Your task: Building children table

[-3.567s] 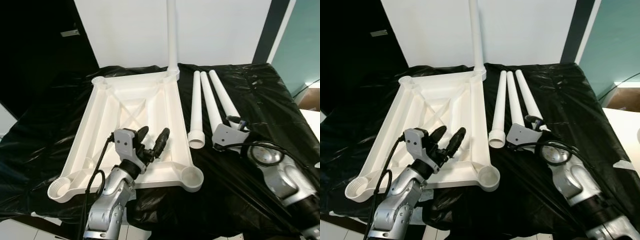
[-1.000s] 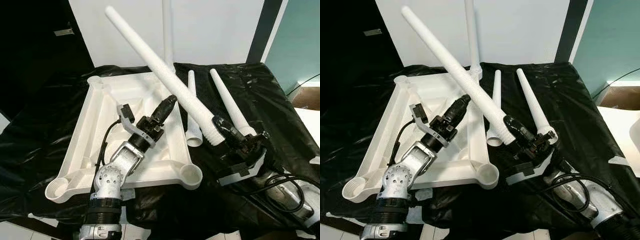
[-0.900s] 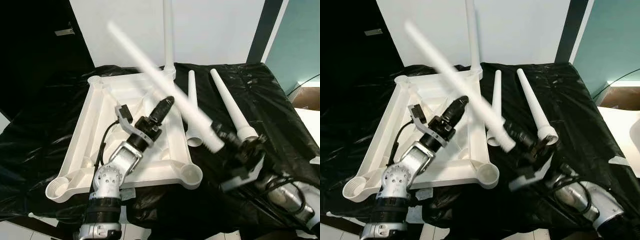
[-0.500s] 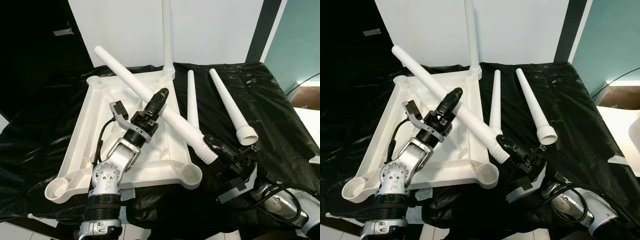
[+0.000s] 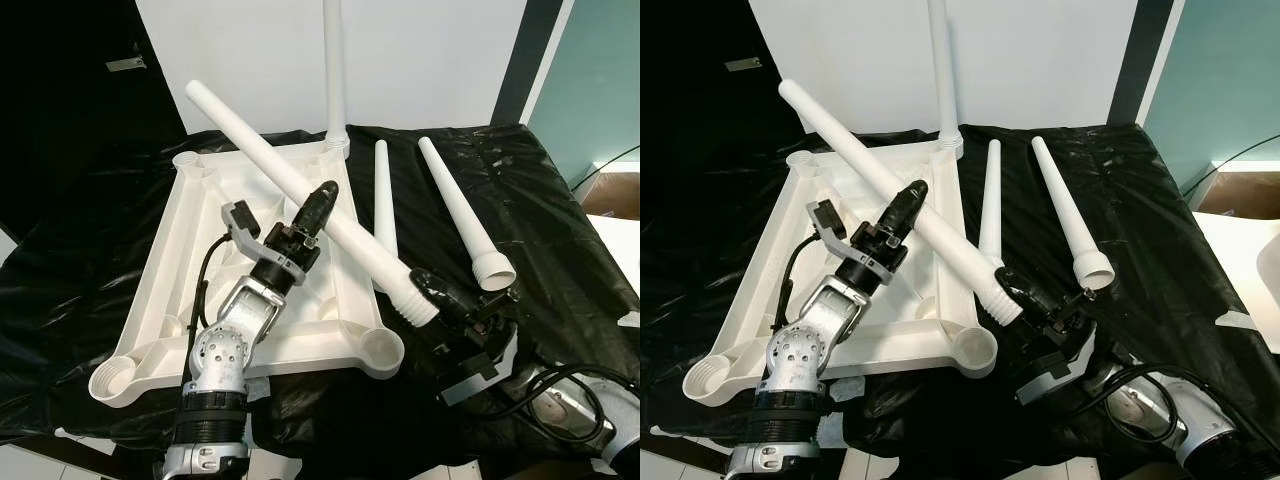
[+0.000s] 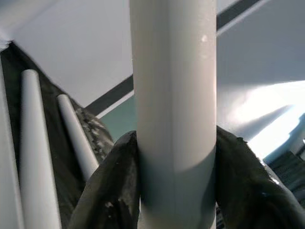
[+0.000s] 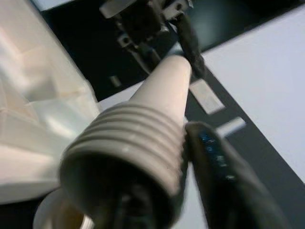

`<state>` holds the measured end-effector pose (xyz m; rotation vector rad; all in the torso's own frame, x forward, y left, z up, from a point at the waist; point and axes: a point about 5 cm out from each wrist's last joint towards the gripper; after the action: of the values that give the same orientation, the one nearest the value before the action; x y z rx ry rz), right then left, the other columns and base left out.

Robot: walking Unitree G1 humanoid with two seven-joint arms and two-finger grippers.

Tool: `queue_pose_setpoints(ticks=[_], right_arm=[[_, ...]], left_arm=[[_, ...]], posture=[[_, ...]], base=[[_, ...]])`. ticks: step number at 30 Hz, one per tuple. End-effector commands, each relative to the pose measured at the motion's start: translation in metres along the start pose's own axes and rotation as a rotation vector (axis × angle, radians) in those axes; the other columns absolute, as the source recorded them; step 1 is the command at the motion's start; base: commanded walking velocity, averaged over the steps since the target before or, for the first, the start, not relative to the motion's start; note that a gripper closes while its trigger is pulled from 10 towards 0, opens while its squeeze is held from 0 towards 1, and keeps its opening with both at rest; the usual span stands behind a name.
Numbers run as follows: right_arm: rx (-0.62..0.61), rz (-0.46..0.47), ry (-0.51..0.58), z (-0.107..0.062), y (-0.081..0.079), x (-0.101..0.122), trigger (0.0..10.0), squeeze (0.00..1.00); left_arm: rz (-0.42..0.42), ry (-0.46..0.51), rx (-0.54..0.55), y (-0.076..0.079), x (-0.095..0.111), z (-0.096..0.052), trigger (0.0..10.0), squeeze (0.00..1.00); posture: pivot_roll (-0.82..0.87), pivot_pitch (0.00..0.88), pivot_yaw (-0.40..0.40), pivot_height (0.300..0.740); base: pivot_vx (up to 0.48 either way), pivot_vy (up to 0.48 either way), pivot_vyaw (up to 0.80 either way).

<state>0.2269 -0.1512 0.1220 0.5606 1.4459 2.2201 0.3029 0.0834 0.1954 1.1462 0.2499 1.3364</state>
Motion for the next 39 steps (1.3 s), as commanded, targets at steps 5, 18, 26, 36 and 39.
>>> queue_pose_setpoints(ticks=[5,18,26,36,39], right_arm=[[-0.016,0.166,-0.171,-0.016,-0.014,-0.005,10.0,1.00],[-0.156,0.883,-0.402,-0.014,0.004,-0.006,10.0,0.00],[-0.111,1.108,-0.156,0.037,0.046,0.021,10.0,0.00],[0.025,1.242,-0.095,0.054,0.065,0.020,10.0,0.00],[0.062,1.260,-0.125,0.052,0.060,0.020,10.0,0.00]], left_arm=[[-0.006,0.121,-0.222,0.017,0.018,0.005,0.0,0.00],[0.185,0.091,-0.140,0.008,0.014,0.010,0.0,0.00],[0.438,-0.030,-0.214,0.019,0.000,0.019,0.0,0.00],[0.642,-0.105,-0.277,0.028,-0.013,0.022,0.0,0.00],[0.737,-0.103,-0.241,0.024,-0.012,0.025,0.0,0.00]], posture=[[-0.02,0.000,0.076,0.740],[-0.05,0.000,0.102,0.740],[-0.05,0.000,0.102,0.740],[-0.04,0.000,0.098,0.740],[-0.03,0.000,0.097,0.740]], base=[[0.000,0.000,0.00],[0.000,0.000,0.00],[0.000,0.000,0.00],[0.000,0.000,0.00],[0.000,0.000,0.00]])
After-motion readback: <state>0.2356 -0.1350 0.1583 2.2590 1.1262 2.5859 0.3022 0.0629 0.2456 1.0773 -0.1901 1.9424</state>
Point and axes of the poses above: a point about 5 cm out from each wrist's last joint towards the gripper, its own z axis pointing out of the wrist towards the gripper, its own x axis along the axis of the wrist's last joint, y = z × x, and after that the axes turned 1 degree about -z, right-handed
